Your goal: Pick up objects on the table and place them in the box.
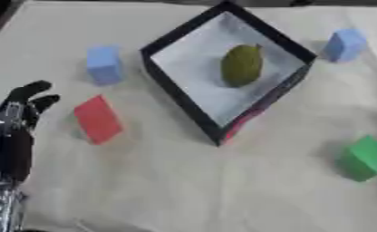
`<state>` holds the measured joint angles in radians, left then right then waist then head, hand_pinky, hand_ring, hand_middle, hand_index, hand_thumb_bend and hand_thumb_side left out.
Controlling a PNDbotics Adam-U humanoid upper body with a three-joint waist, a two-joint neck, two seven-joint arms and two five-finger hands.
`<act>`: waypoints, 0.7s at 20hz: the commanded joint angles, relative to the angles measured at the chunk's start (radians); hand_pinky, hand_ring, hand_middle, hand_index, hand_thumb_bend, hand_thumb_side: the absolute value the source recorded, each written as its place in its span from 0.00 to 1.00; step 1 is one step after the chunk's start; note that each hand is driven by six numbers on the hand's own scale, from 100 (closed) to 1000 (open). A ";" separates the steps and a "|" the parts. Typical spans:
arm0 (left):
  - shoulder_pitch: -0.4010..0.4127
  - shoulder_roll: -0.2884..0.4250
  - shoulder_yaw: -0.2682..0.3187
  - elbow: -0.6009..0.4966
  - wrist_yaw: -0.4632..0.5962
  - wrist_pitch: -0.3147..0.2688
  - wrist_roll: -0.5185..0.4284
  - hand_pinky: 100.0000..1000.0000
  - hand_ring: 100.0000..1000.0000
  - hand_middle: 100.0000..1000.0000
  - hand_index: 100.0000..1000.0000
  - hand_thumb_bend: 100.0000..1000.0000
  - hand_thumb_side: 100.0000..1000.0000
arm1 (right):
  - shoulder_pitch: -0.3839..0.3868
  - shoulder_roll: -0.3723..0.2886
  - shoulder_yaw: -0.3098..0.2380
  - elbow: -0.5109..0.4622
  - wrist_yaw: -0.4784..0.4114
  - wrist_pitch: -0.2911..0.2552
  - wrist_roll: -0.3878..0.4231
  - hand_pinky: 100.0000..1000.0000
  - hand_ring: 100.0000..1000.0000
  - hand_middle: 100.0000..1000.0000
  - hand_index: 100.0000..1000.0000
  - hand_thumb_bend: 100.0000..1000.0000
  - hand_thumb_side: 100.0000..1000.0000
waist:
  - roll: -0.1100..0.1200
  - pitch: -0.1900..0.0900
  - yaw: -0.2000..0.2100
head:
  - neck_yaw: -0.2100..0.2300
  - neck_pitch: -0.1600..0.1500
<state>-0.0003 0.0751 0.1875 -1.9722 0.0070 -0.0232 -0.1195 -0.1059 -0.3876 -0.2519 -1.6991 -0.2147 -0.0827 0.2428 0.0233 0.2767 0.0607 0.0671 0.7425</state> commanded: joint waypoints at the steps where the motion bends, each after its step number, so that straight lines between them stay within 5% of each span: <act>1: -0.006 0.018 0.005 -0.013 0.001 0.002 0.000 0.91 0.72 0.74 0.78 0.00 0.84 | -0.006 -0.020 -0.008 -0.012 -0.002 -0.006 0.003 0.90 0.63 0.66 0.78 0.00 0.55 | -0.015 -0.016 0.000 | -0.019 -0.014; 7: -0.006 0.021 0.004 -0.013 0.001 0.003 -0.001 0.91 0.72 0.74 0.78 0.00 0.84 | -0.013 -0.083 0.012 -0.047 0.004 -0.036 0.022 0.90 0.66 0.69 0.80 0.00 0.46 | -0.019 -0.017 0.000 | -0.026 -0.017; 13: -0.004 0.026 0.002 -0.012 -0.002 0.003 -0.004 0.91 0.72 0.74 0.78 0.00 0.84 | -0.033 -0.260 0.059 -0.107 0.056 -0.109 0.070 0.89 0.70 0.73 0.82 0.00 0.35 | -0.024 -0.017 0.003 | -0.029 -0.020; 14: -0.004 0.027 0.001 -0.012 -0.002 0.003 -0.004 0.91 0.72 0.74 0.78 0.00 0.84 | -0.036 -0.297 0.070 -0.118 0.067 -0.124 0.075 0.89 0.71 0.73 0.83 0.00 0.39 | -0.025 -0.018 0.004 | -0.030 -0.020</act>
<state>-0.0010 0.0799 0.1875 -1.9721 0.0070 -0.0188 -0.1224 -0.1330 -0.6138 -0.1856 -1.7843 -0.1628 -0.1882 0.3108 0.0148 0.2765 0.0635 0.0394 0.7357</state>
